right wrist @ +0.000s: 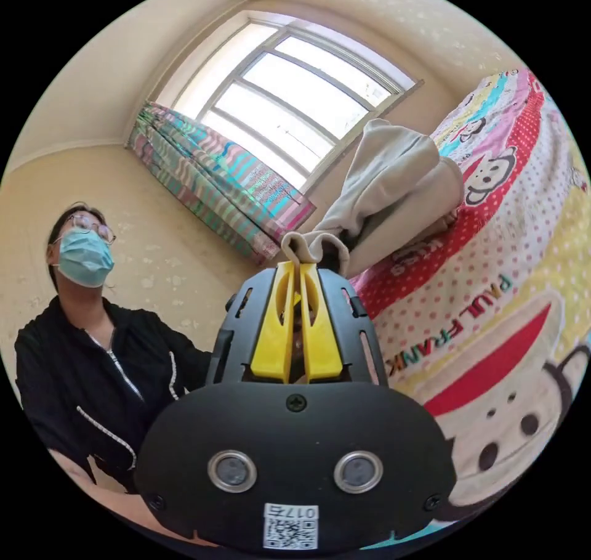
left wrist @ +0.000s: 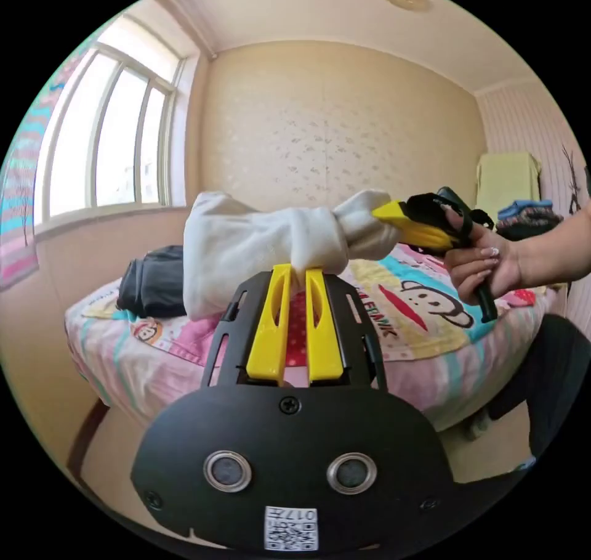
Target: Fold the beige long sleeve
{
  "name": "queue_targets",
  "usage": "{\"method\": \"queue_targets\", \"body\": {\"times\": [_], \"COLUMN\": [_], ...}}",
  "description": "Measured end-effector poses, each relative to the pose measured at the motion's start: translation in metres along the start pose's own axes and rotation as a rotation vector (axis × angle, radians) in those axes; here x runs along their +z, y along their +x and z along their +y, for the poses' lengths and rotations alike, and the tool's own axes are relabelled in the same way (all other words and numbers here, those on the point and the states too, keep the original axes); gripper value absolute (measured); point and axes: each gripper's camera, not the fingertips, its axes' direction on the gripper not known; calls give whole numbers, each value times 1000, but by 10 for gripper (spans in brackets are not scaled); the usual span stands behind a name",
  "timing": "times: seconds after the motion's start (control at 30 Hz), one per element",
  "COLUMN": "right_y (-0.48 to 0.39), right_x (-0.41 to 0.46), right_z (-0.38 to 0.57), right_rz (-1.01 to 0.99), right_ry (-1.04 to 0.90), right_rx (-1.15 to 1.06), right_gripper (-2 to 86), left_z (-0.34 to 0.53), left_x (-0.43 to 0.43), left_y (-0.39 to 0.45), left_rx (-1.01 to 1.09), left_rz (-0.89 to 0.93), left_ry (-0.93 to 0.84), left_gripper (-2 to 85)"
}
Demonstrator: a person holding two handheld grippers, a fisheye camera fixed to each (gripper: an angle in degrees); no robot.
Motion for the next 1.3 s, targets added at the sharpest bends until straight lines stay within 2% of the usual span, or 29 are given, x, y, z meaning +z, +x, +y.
{"method": "queue_targets", "body": {"times": [0.03,0.1,0.2,0.33,0.4,0.5,0.57,0.63,0.7,0.73,0.8,0.83,0.9,0.97,1.0,1.03,1.13,1.27,1.3], "right_y": [-14,-42,-101,-196,-241,-322,-355,-356,-330,-301,-248,-216,-188,-193,-206,-219,-226,-197,-183], "right_x": [-34,-83,-147,-217,-243,-260,-258,-257,-266,-276,-297,-312,-334,-351,-358,-362,-361,-347,-340], "right_z": [34,82,130,126,114,106,111,121,136,147,165,178,195,209,212,209,196,195,197], "right_rz": [-33,-31,95,302,354,440,550,678,645,565,393,261,122,219,357,508,788,768,733], "right_ry": [82,198,309,375,430,460,488,551,570,565,575,589,618,685,697,666,495,393,375], "right_rx": [23,-9,-112,-329,-426,-656,-710,-595,-483,-379,-194,-117,-70,-78,-100,-109,-45,15,44], "right_gripper": [39,36,28,16,15,17,19,20,21,19,17,14,10,10,10,13,25,51,60], "left_z": [-5,-25,-51,-108,-164,-232,-252,-255,-234,-224,-170,-154,-105,-90,-87,-87,-100,-116,-116], "left_x": [-9,-35,-45,-33,-17,-25,-31,-20,22,35,81,89,105,109,111,113,116,110,104], "left_y": [10,42,79,88,85,86,82,74,60,56,32,22,-18,-37,-45,-48,-51,-49,-55], "left_rx": [14,27,125,117,72,94,72,1,-177,-230,-495,-572,-773,-802,-795,-788,-712,-681,-724], "left_rz": [31,203,326,498,639,715,720,755,852,857,786,774,791,862,912,931,936,936,958], "left_ry": [-13,-56,-61,24,78,184,224,185,32,-17,-199,-227,-230,-195,-193,-199,-251,-243,-172], "left_gripper": [48,48,47,45,45,46,47,50,51,51,49,49,48,50,50,50,50,35,15]}}
